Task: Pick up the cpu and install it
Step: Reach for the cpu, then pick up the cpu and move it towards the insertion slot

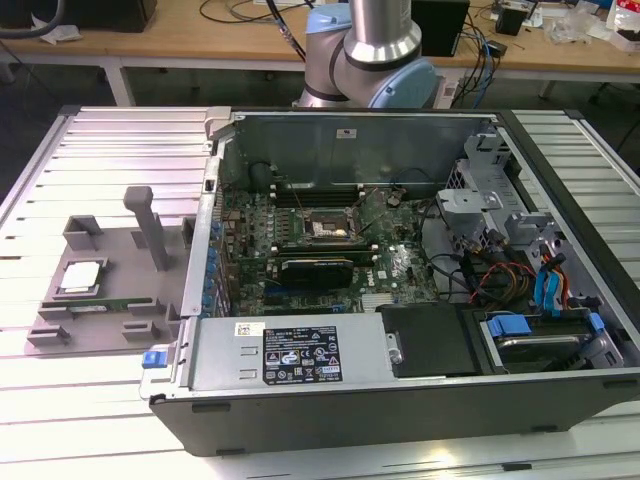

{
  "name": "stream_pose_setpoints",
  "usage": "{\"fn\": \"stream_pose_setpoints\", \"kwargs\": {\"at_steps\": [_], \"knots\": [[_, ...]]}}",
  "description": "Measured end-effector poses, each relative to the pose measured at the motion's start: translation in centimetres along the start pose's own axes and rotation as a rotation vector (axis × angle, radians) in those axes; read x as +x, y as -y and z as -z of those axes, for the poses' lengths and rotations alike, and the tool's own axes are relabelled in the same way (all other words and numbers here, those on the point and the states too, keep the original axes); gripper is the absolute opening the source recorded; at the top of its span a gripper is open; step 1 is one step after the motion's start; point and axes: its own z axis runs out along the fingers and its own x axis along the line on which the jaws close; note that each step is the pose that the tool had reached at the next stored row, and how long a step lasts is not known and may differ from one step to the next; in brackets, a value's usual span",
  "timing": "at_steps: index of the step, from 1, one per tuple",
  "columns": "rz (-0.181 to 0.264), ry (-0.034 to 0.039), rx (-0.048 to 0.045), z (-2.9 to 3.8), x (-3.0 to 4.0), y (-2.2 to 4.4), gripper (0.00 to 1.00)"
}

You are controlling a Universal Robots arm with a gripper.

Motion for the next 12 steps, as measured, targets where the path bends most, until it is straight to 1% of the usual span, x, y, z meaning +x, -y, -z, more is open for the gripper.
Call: {"fn": "stream_pose_setpoints", "kwargs": {"at_steps": [8, 11, 12], "knots": [[0.0, 0.0, 0.0001, 0.0, 0.05, 0.0, 0.11], [0.0, 0.0001, 0.0004, -0.03, -0.56, -0.04, 0.11], [0.0, 0.0, 0.0005, -0.05, -1.07, -0.08, 0.11]]}}
